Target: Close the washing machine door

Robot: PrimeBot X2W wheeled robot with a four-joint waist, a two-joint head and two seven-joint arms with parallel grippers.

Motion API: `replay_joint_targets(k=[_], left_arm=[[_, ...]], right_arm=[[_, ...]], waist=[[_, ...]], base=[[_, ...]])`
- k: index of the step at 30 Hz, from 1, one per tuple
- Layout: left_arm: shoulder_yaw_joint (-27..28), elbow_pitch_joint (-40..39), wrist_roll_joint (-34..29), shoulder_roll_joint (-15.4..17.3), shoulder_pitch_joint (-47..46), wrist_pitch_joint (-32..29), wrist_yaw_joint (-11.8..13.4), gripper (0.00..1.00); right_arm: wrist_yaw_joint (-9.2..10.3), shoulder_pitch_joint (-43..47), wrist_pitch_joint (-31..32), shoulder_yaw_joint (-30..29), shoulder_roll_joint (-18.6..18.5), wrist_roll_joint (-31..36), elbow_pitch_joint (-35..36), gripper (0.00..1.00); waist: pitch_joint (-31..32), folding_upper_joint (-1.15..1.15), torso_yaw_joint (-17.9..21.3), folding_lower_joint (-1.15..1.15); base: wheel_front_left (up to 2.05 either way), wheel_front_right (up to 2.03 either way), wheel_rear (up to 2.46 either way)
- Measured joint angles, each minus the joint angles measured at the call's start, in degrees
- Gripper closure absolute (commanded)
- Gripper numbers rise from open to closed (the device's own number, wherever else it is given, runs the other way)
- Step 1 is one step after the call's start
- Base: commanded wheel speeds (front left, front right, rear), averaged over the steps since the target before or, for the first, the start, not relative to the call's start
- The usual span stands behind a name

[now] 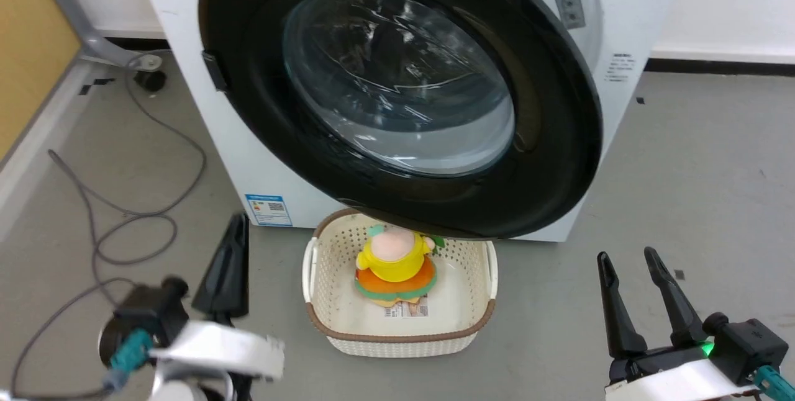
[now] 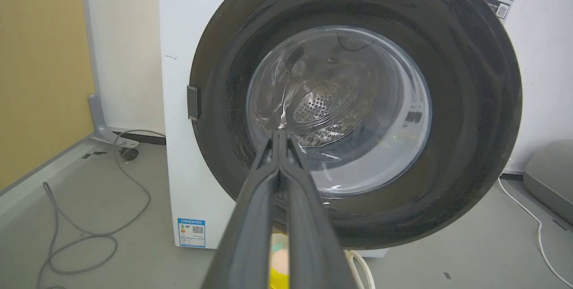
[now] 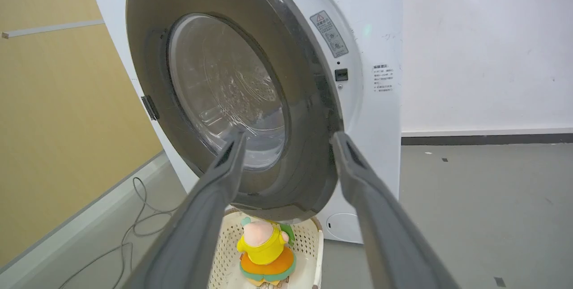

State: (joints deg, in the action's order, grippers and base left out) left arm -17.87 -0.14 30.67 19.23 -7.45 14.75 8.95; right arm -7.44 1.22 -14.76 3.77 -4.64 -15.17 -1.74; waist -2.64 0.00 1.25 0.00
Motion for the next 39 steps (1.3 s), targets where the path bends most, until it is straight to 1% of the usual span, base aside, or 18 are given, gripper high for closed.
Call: replay_joint_targets(k=[1, 5, 6, 7, 8, 9, 11, 12, 15, 16, 19, 20, 21, 22, 26, 30, 35, 39], left_arm=[[0.21, -0.60, -2.01, -0.48, 1.94, 0.00, 0.53, 1.00], [0.74, -1.12, -4.94, -1.46, 4.77, 0.00, 1.21, 1.00], [0.84, -1.21, -5.89, -1.74, 5.28, 0.00, 1.54, 0.65], [0.85, -1.22, -6.82, -2.02, 5.72, 0.00, 1.71, 0.10], [0.85, -1.22, -6.82, -2.02, 5.72, 0.00, 1.71, 0.00], [0.80, -1.02, -8.04, -2.63, 6.65, 0.01, 1.78, 0.00], [0.67, -0.80, -8.21, -3.12, 7.15, 0.00, 1.81, 0.00], [0.42, -0.66, -8.99, -4.16, 8.10, 0.00, 1.81, 0.00], [0.41, -0.57, -10.23, -4.82, 8.66, 0.00, 1.64, 0.00], [0.85, -0.46, -11.41, -5.71, 8.66, 0.00, 0.94, 0.00], [1.08, -0.48, -12.14, -6.04, 8.65, 0.00, 0.49, 0.00], [1.41, -0.58, -12.79, -6.41, 8.60, 0.00, 0.37, 0.00], [1.41, -0.58, -12.79, -6.41, 8.60, 0.00, 0.37, 0.00], [1.51, -0.64, -13.07, -6.61, 8.57, 0.00, 0.19, 0.00], [1.77, -0.93, -14.28, -7.84, 7.77, 0.00, -0.48, 0.00], [2.16, -1.13, -15.07, -8.45, 6.39, 0.00, -1.41, 0.00], [2.22, -1.54, -16.08, -9.82, 4.65, 0.00, -2.25, 0.00], [2.26, -1.70, -16.80, -10.87, 3.37, 0.00, -3.10, 0.00]], right_arm=[[0.00, 0.26, 0.00, 0.13, -0.05, 0.00, 0.01, 0.00], [0.00, 0.47, 0.00, 0.53, -0.30, 0.00, 0.01, 0.00], [0.00, 0.48, 0.00, 0.53, -0.35, 0.00, 0.01, 0.00], [0.00, 0.50, 0.00, 0.56, -0.42, -0.01, 0.01, 0.00], [0.00, 0.50, 0.00, 0.56, -0.42, -0.01, 0.01, 0.00], [0.00, 0.53, 0.00, 0.57, -0.48, -0.01, 0.00, 0.00], [0.00, 0.54, 0.00, 0.63, -0.49, -0.01, -0.02, 0.00], [0.00, 0.57, 0.00, 0.71, -0.51, -0.01, -0.08, 0.00], [0.00, 0.60, 0.00, 0.67, -0.52, -0.01, -0.11, 0.00], [0.00, 0.64, 0.00, 0.59, -0.57, -0.01, -0.09, 0.00], [0.00, 0.64, 0.00, 0.59, -0.63, -0.04, 0.00, 0.00], [0.00, 0.63, 0.01, 0.94, -0.85, -0.49, 0.20, 0.05], [0.00, 0.63, 0.01, 0.94, -0.85, -0.49, 0.20, 0.59], [0.00, 0.62, 0.01, 1.40, -1.22, -0.53, 0.33, 0.99], [0.00, -0.87, 0.20, 2.58, -3.38, -0.64, 0.89, 1.00], [0.00, -4.93, 1.98, 4.33, -5.94, -0.64, 1.36, 1.00], [0.00, -11.38, 5.57, 6.35, -10.57, -1.34, 1.01, 1.00], [0.00, -17.03, 7.98, 6.66, -14.25, -4.16, -0.67, 1.00]], waist=[[0.22, 0.00, -0.50, 0.00], [0.47, 0.00, -1.13, 0.00], [0.52, 0.00, -1.23, 0.00], [0.57, 0.00, -1.33, 0.00], [0.57, 0.00, -1.33, 0.00], [0.60, 0.00, -1.53, 0.00], [0.62, 0.00, -1.59, 0.00], [0.67, 0.00, -1.74, 0.00], [0.65, 0.00, -2.07, 0.00], [0.21, 0.00, -2.62, 0.00], [-0.18, 0.00, -3.01, 0.00], [-0.66, 0.00, -3.49, 0.00], [-0.66, 0.00, -3.49, 0.00], [-0.94, 0.00, -3.77, 0.00], [-2.99, 0.00, -5.28, 0.00], [-5.06, 0.00, -6.69, 0.00], [-8.00, 0.00, -8.67, 0.00], [-10.70, 0.00, -10.04, 0.00]], base=[[0.00, 0.00, 0.00], [0.00, 0.00, 0.00], [0.00, 0.00, 0.00], [0.00, 0.00, 0.00], [0.00, 0.00, 0.00], [0.00, 0.00, 0.00], [0.00, 0.00, 0.00], [0.00, 0.00, 0.00], [0.00, 0.00, 0.00], [0.00, 0.00, 0.00], [0.00, 0.00, 0.00], [0.00, 0.00, 0.00], [0.00, 0.00, 0.00], [0.00, 0.00, 0.00], [0.00, 0.00, 0.00], [0.00, 0.00, 0.00], [0.00, 0.00, 0.00], [0.00, 0.00, 0.00]])
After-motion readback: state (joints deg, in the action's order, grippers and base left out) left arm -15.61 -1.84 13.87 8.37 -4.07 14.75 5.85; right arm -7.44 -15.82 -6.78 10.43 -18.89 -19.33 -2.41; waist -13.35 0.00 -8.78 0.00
